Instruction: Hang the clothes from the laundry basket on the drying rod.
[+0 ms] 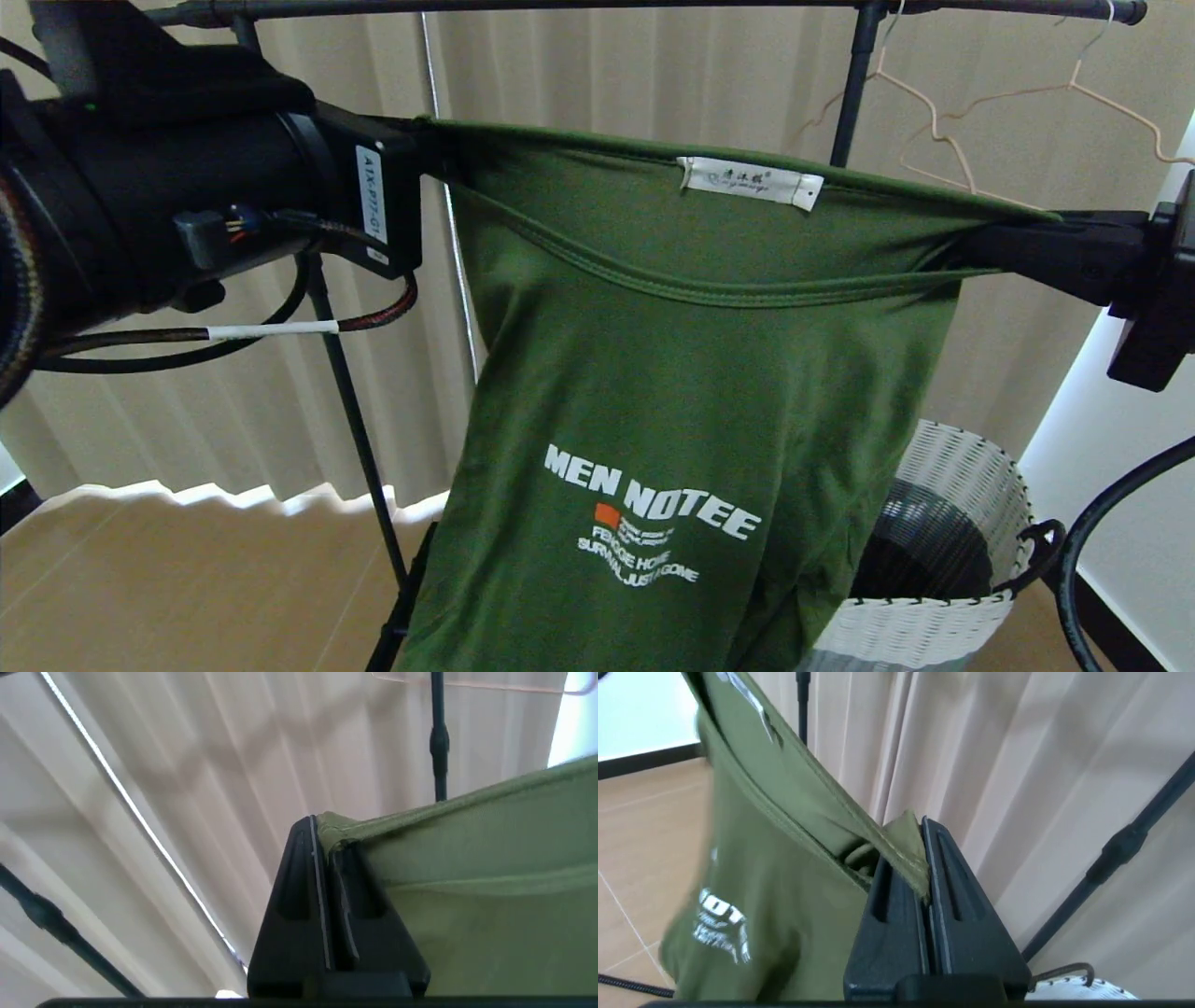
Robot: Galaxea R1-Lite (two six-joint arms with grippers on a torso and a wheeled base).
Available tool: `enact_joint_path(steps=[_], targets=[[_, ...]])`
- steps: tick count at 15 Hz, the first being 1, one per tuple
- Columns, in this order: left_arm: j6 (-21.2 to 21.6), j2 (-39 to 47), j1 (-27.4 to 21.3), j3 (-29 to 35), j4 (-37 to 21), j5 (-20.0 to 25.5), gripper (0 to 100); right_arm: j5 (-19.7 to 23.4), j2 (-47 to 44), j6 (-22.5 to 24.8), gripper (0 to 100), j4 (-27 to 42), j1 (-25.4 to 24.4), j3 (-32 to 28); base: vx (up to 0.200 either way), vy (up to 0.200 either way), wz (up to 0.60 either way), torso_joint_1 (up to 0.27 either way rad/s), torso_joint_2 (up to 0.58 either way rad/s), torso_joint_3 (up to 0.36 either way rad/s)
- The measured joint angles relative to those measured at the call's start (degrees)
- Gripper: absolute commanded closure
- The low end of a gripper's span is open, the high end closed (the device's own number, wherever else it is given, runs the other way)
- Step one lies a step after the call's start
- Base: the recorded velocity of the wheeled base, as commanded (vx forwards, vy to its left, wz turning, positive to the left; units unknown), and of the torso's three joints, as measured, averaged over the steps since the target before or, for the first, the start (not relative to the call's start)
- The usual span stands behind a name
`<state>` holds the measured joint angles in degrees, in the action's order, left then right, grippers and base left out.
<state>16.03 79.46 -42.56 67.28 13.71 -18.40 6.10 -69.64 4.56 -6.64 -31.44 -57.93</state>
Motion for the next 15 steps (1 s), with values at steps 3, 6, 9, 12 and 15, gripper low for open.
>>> enact_joint_path(steps=[3,6,9,12,15], targets=[[-1.7,-0.2,0.3,-1.9,-0.2,0.1,100,-0.8,-0.3,0.0,100,-0.1,0.1,-0.3,0.000,0.000,0.00,0.000,0.00,0.000],[-0.9,-1.1,0.4,-2.6,-2.6,-0.2,100,-1.0,-0.5,0.1,100,-2.7,1.4,-0.5,0.000,0.000,0.00,0.000,0.00,0.000],[-1.0,-2.6,0.4,-2.8,-6.9,-0.1,100,-1.0,-1.5,0.1,100,-4.9,2.4,-0.3,0.000,0.000,0.00,0.000,0.00,0.000],[-1.1,-3.2,0.4,-3.0,-7.1,0.0,100,-1.0,-2.2,0.0,100,-5.0,2.5,-0.1,0.000,0.000,0.00,0.000,0.00,0.000],[-1.1,-3.6,0.4,-3.6,-7.0,0.0,100,-1.0,-2.8,0.0,100,-5.1,2.6,-0.1,0.000,0.000,0.00,0.000,0.00,0.000]])
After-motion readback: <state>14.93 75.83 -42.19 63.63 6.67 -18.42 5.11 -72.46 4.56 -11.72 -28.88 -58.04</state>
